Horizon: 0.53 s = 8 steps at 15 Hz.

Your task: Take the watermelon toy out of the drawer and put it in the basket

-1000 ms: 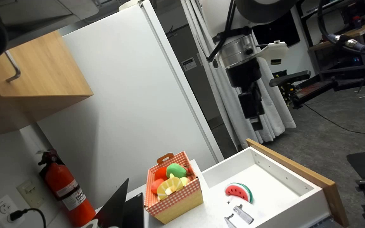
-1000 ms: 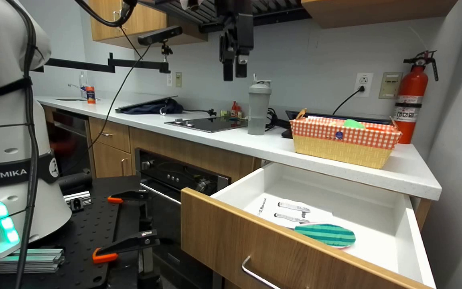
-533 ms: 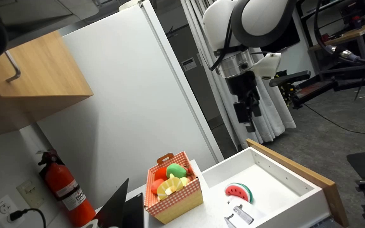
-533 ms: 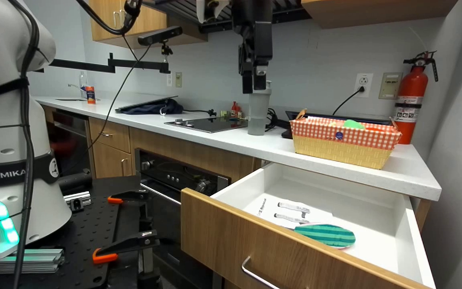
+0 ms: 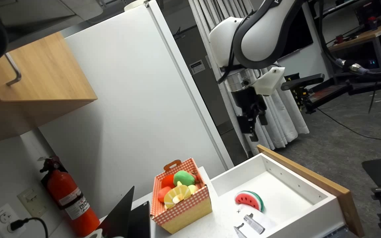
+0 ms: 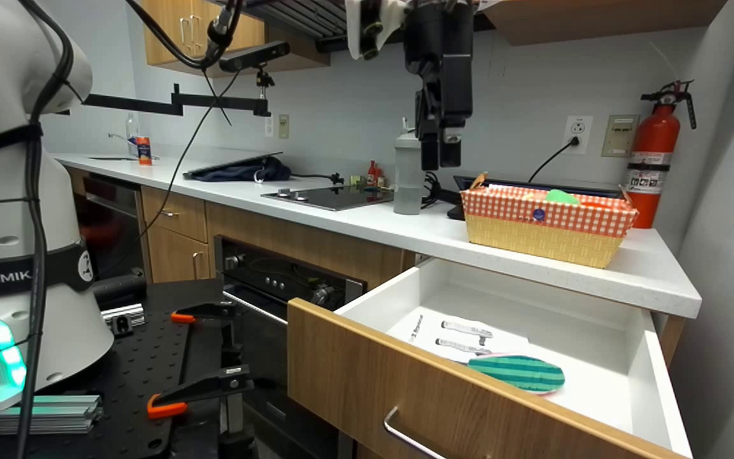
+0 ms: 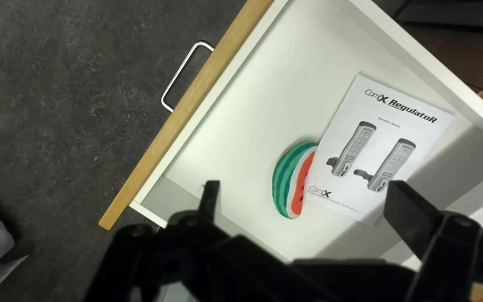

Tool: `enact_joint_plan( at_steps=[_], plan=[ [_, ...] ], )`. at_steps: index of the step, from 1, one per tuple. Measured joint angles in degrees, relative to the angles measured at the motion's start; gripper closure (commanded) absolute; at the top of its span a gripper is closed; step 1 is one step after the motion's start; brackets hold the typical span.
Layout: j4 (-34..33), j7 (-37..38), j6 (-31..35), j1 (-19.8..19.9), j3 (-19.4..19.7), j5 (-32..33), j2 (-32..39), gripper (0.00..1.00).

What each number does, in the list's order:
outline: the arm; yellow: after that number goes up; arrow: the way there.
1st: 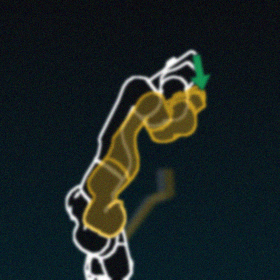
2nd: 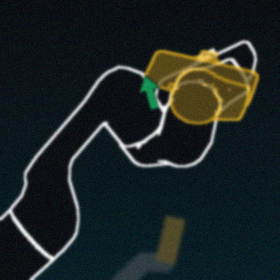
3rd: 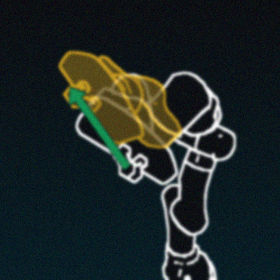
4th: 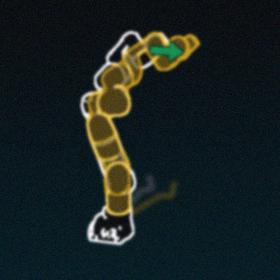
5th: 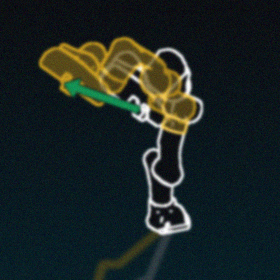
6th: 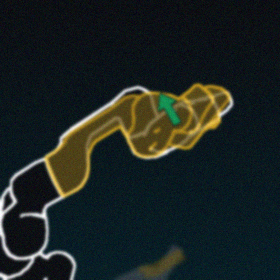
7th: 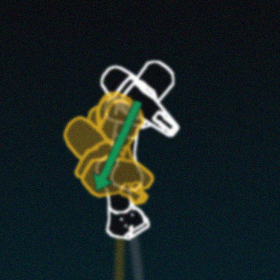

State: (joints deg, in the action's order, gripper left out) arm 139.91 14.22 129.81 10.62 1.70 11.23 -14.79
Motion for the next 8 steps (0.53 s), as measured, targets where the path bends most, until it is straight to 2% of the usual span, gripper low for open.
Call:
enact_joint_plan(
  at_steps=[8],
  plan=[
    [-6.5, 4.9, 4.0, 0.1, 1.8, 1.9, 11.0, 0.00]
  ],
)
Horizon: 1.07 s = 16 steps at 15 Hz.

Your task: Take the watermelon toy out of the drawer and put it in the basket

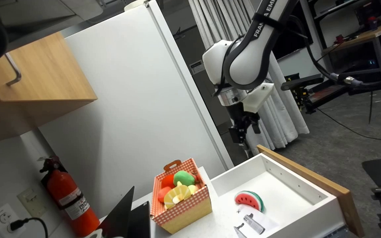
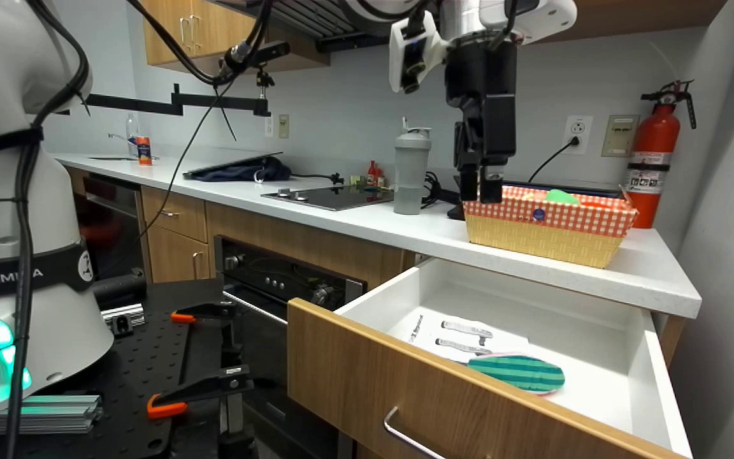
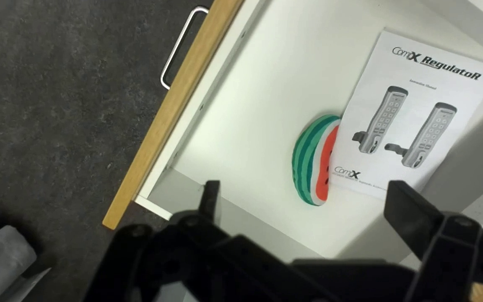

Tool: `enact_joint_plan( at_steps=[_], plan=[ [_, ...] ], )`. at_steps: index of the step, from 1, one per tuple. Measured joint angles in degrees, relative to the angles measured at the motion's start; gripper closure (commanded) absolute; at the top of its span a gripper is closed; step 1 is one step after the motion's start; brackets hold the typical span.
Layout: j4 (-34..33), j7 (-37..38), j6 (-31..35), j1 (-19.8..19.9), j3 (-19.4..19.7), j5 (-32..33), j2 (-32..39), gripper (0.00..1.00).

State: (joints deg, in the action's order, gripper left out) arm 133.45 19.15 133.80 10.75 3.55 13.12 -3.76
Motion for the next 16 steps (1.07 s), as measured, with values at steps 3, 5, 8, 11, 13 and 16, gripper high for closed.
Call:
enact_joint_plan(
  at_steps=[3, 5, 8, 11, 13, 16],
  plan=[
    [-2.2, 1.5, 1.1, 0.0, 0.6, 0.3, 4.0, 0.00],
    [-3.5, 1.8, 1.4, -0.1, 0.9, 0.3, 6.4, 0.00],
    [-4.7, 1.9, 1.8, -0.7, 1.1, 0.3, 9.1, 0.00],
    [-5.7, 1.9, 3.0, -1.4, 1.4, 0.3, 11.3, 0.00],
    [-6.5, 2.0, 4.0, -1.9, 1.7, 0.3, 12.8, 0.00],
    [-7.8, 2.5, 5.1, -2.8, 2.3, 0.3, 14.9, 0.00]
  ],
)
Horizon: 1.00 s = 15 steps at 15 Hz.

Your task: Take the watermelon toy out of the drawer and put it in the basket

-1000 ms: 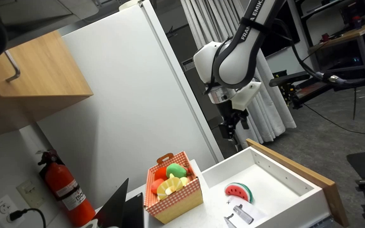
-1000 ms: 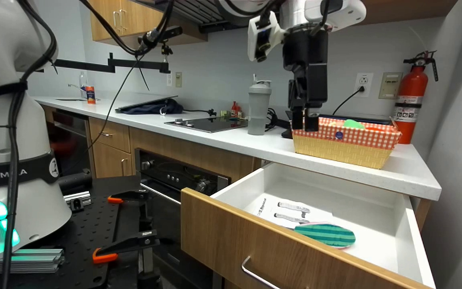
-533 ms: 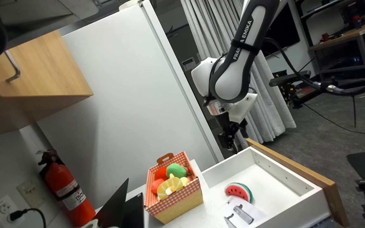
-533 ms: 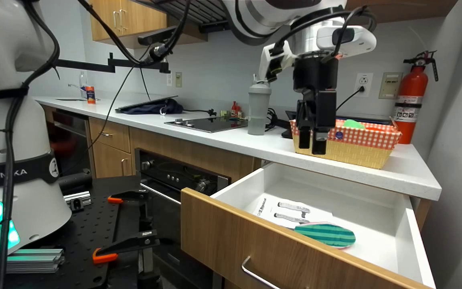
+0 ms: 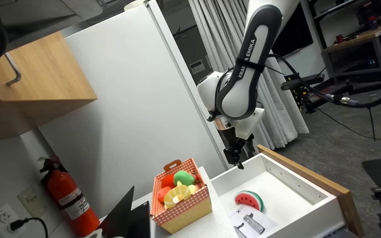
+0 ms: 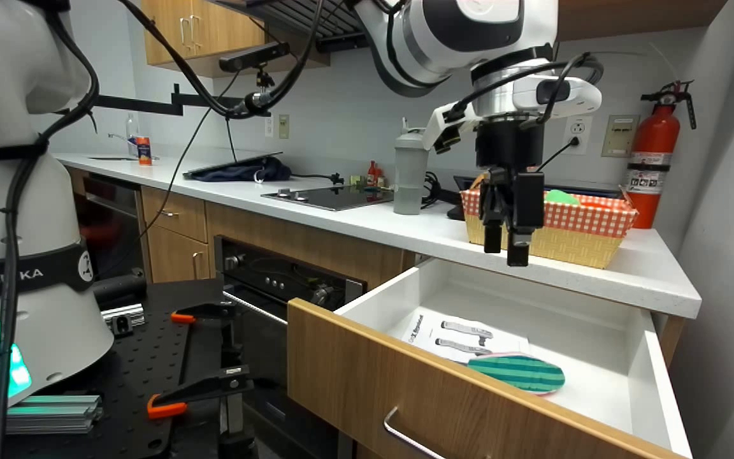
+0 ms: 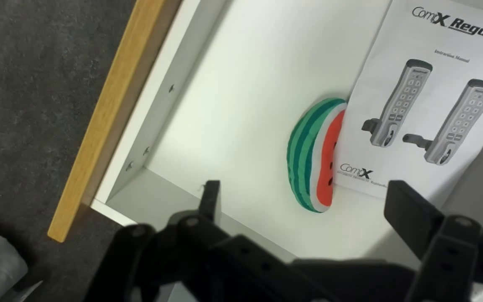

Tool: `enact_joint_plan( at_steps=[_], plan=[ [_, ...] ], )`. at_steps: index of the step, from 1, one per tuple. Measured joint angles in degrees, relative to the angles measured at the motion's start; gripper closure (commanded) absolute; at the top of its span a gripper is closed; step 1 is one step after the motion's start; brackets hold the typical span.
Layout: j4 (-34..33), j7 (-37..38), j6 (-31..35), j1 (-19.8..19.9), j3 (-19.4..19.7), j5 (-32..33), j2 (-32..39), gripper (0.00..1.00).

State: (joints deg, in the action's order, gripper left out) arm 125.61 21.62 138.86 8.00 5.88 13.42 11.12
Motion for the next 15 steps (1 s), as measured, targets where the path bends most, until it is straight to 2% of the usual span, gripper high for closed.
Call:
enact_joint_plan(
  at_steps=[15],
  plan=[
    [-2.8, 0.3, 0.5, -1.7, 1.5, -0.3, 3.2, 0.00]
  ],
)
